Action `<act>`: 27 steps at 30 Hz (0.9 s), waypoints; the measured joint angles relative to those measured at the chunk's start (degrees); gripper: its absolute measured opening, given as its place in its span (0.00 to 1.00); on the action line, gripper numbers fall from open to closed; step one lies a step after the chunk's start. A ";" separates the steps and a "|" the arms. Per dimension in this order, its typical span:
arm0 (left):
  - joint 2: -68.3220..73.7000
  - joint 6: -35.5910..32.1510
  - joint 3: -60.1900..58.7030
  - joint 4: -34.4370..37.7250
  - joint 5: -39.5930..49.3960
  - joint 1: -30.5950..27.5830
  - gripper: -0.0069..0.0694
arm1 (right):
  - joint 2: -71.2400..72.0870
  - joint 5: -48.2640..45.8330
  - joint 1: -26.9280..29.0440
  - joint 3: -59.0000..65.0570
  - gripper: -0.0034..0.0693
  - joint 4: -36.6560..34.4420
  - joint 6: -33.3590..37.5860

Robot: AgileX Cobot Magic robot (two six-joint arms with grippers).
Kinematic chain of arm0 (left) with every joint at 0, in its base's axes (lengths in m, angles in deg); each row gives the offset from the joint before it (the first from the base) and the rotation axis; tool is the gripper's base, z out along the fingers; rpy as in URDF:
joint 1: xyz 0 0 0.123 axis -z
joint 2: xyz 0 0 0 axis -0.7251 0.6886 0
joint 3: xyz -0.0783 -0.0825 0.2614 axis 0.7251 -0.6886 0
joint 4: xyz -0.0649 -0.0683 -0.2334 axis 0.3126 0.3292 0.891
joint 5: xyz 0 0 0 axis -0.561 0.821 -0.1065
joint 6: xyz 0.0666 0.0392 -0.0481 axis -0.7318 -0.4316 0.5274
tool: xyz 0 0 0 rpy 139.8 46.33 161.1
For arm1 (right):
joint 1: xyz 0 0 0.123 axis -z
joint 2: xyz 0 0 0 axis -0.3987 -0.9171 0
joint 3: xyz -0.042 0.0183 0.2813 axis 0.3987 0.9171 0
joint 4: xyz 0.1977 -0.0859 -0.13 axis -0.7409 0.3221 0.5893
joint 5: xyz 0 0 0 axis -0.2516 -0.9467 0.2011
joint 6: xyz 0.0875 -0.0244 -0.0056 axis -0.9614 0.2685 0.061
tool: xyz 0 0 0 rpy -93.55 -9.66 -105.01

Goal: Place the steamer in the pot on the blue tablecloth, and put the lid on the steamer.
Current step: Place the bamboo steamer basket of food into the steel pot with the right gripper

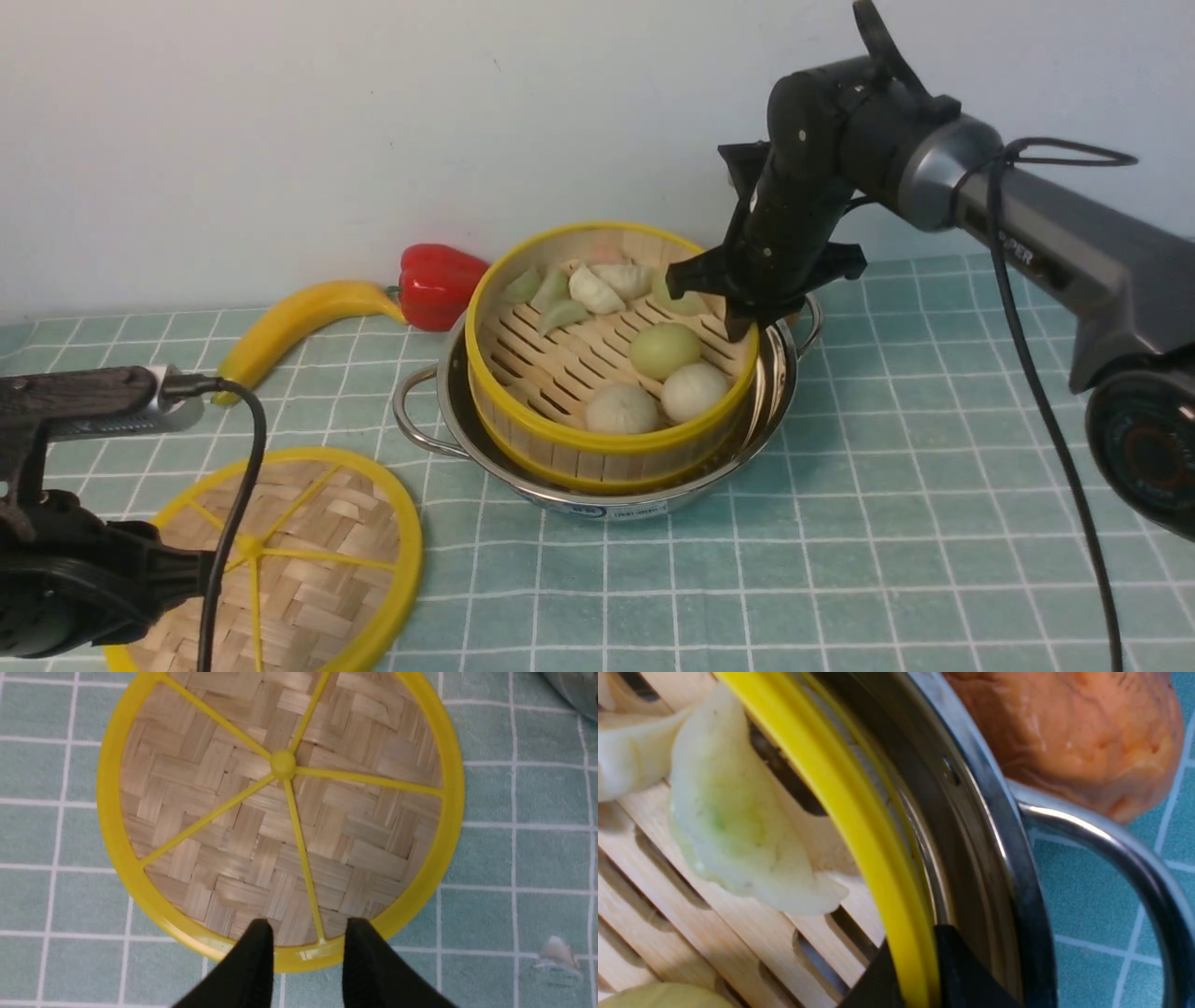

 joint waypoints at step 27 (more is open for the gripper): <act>0.21 0.00 0.00 0.00 -4.96 0.00 0.41 | -1.69 0.18 0.00 0.00 0.16 -0.09 -0.01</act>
